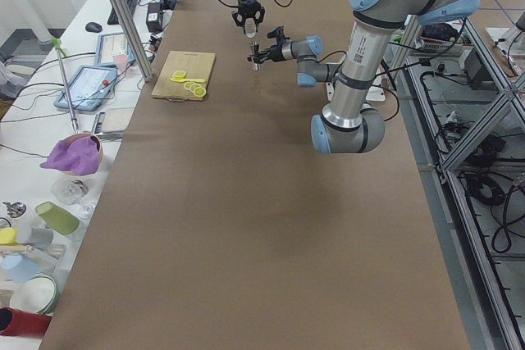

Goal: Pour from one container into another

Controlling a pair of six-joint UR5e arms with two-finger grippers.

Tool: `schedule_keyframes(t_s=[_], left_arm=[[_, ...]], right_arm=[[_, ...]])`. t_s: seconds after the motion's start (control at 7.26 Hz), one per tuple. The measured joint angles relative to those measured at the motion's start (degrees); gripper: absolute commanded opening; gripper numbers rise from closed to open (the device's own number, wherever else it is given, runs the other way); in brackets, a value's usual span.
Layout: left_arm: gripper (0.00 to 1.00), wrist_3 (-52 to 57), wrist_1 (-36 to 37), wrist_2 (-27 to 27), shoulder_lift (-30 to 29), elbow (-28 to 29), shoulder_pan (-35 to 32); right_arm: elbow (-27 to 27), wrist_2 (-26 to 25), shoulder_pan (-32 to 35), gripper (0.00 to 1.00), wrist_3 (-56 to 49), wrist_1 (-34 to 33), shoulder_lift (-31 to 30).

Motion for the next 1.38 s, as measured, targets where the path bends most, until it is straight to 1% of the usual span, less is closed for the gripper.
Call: schedule_keyframes(t_s=[0.28, 1.38], left_arm=[[0.0, 0.0, 0.4, 0.0, 0.0, 0.0, -0.1], [0.0, 0.0, 0.6, 0.3, -0.1, -0.2, -0.3]], right_arm=[[0.1, -0.8, -0.1, 0.0, -1.9, -1.1, 0.2], [-0.9, -3.8, -1.8, 0.0, -2.4, -5.9, 2.8]])
